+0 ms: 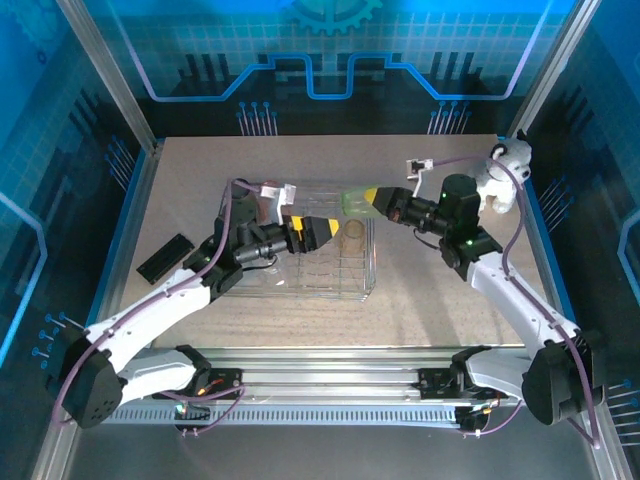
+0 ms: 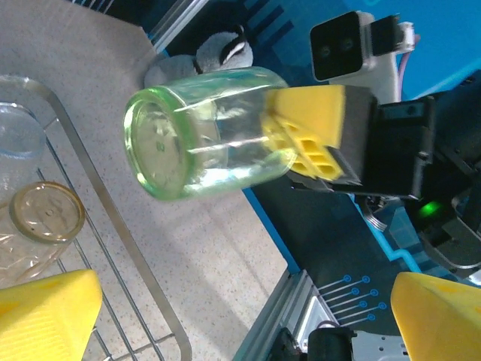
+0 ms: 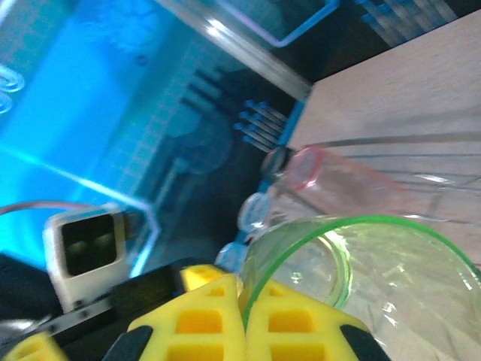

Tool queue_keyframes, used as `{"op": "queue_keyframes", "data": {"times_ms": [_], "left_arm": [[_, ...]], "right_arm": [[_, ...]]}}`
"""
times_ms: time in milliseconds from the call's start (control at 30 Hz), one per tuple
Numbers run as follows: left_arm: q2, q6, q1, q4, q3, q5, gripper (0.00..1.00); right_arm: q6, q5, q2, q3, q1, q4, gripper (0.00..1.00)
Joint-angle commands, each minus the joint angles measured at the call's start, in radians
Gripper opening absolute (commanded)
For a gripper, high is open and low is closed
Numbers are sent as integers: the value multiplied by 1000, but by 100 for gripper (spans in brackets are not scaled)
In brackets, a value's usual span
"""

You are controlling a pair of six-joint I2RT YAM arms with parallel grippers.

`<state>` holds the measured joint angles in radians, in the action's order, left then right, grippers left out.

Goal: Load the cups into the dish rack

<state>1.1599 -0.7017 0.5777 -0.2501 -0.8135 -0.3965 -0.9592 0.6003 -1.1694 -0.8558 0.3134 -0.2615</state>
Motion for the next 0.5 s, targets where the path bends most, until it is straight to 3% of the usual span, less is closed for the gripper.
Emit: {"op": "queue_keyframes", "data": {"times_ms": [0, 267, 467], "left_arm": [[60, -24, -6, -49, -58, -81, 99], [93, -48, -6, -76, -78, -40, 99], [68, -45, -12, -96, -65, -33, 99]], "right_arm": [[-161, 96, -5, 42, 52, -267, 0], [-274, 100, -78, 50, 128, -468, 0], [-322, 140, -124, 1, 138, -485, 0]]}}
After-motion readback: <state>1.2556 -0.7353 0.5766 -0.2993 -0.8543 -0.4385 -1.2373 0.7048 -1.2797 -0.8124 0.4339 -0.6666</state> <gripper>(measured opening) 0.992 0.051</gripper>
